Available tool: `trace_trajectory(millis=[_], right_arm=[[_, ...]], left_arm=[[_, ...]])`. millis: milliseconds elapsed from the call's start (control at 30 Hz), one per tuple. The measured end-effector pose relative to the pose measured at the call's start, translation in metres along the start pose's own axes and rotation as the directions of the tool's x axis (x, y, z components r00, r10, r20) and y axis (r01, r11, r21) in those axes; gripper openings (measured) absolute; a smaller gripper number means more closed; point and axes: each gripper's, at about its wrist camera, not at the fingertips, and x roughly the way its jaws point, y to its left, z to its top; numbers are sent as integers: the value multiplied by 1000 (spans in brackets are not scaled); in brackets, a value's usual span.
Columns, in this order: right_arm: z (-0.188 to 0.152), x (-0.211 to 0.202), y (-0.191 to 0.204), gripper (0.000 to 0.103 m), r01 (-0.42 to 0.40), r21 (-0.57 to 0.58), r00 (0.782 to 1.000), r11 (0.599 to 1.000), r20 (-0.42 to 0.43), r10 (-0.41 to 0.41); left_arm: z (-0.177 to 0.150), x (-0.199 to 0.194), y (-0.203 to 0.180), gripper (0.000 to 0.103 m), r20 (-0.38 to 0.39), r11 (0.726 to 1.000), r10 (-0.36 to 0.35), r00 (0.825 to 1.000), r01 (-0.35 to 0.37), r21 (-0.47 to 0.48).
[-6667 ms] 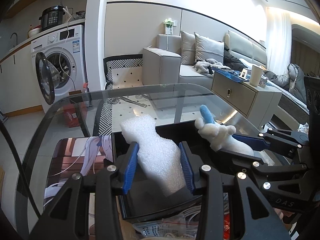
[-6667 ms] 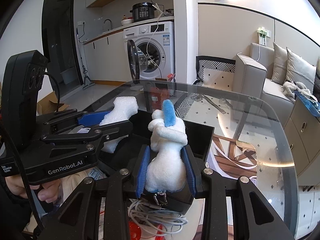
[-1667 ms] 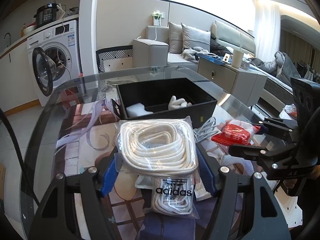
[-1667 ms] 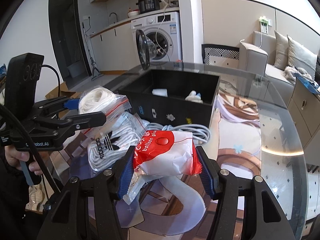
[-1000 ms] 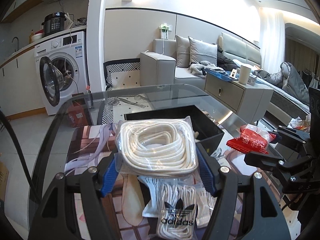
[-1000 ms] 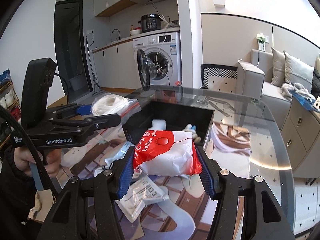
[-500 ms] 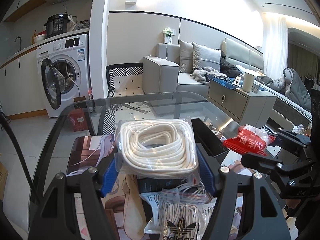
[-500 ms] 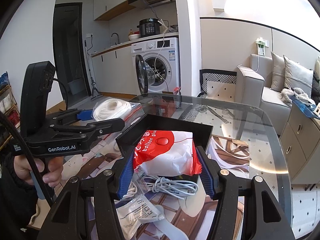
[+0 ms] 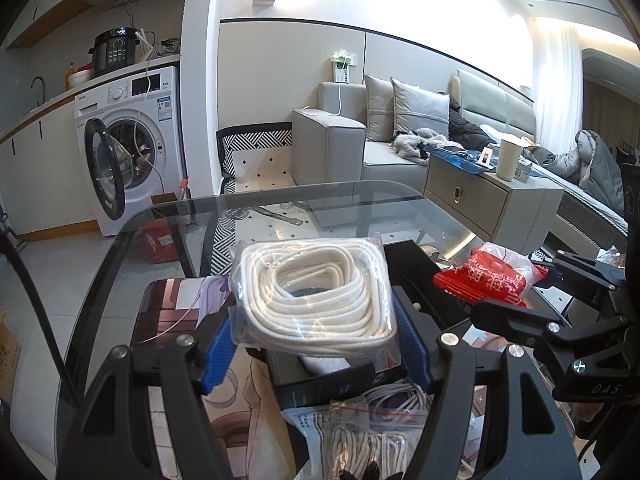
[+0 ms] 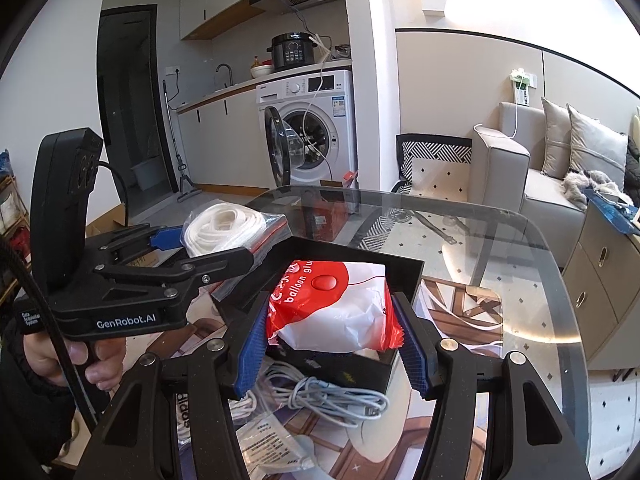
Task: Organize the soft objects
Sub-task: 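Lift and carry the red bag and rope bag over the black box with both grippers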
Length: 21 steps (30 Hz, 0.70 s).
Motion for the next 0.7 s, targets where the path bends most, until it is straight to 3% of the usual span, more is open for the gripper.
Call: trace_trajectory(millis=[700], right_arm=[[4, 46, -18, 59, 12, -9, 998, 1000, -55, -12]], left_arm=[[4, 42, 2, 69, -61, 1000, 13, 998, -13, 0]])
